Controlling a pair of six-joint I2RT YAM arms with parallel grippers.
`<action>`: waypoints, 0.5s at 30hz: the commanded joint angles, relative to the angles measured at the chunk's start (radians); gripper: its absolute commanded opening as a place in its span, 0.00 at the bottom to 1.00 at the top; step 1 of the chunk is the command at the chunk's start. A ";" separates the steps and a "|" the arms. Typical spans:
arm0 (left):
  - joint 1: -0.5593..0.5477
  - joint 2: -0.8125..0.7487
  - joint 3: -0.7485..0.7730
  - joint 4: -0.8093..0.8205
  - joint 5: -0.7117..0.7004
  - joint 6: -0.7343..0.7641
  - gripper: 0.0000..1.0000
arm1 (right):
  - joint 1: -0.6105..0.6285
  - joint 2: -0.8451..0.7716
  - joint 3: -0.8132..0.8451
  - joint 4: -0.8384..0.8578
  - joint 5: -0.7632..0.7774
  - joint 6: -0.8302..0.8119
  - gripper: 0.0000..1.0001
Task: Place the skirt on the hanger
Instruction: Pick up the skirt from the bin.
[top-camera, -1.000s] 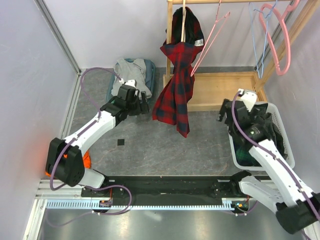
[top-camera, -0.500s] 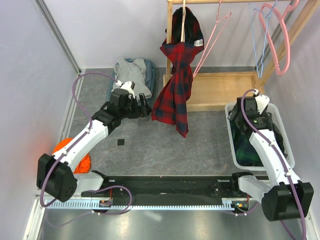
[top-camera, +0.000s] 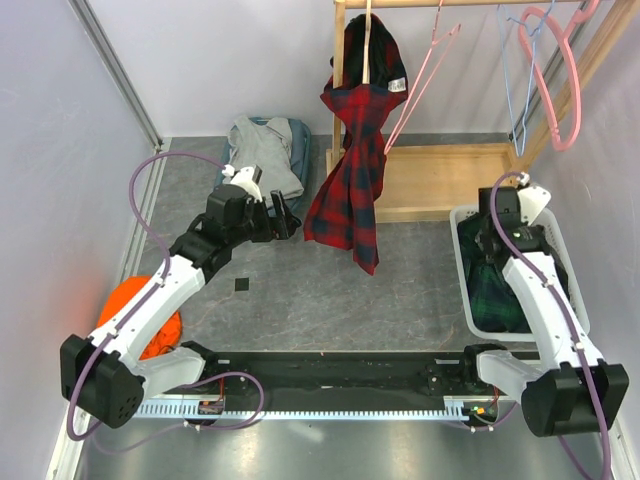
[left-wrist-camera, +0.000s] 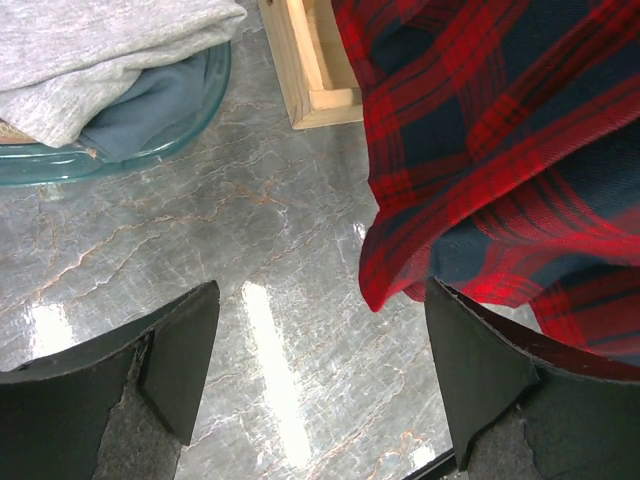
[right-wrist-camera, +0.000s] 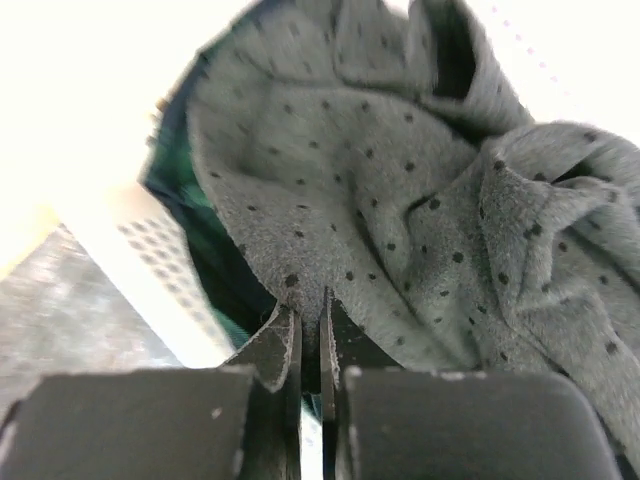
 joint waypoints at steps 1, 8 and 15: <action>0.000 -0.046 -0.003 0.014 0.019 -0.030 0.89 | -0.002 -0.087 0.166 -0.017 0.013 -0.005 0.00; 0.000 -0.091 -0.006 0.006 0.024 -0.040 0.89 | -0.004 -0.172 0.401 -0.014 -0.194 -0.092 0.00; 0.000 -0.129 -0.008 -0.017 0.019 -0.038 0.89 | -0.004 -0.204 0.613 0.026 -0.509 -0.172 0.00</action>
